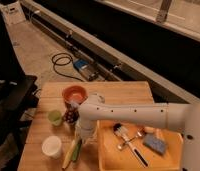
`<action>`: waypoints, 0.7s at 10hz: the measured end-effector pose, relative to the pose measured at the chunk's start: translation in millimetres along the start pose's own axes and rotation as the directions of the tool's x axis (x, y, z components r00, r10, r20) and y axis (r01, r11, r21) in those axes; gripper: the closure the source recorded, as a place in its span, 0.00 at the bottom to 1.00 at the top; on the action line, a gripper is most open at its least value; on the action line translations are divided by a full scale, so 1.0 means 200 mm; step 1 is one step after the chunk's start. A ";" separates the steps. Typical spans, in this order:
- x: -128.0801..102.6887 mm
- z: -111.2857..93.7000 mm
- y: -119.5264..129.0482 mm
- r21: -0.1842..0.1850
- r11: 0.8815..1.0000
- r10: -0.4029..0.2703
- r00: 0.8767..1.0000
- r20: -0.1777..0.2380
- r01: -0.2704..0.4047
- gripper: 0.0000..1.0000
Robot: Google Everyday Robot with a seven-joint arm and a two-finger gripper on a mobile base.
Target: Place pepper in red bowl
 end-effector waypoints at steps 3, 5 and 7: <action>0.05 -0.22 -0.12 0.164 0.986 0.014 1.000 -0.023 -0.010 1.00; 0.16 -0.31 -0.18 0.281 0.959 0.037 0.999 -0.020 -0.030 1.00; 0.30 -0.44 -0.27 0.377 0.926 0.050 0.998 -0.037 -0.033 1.00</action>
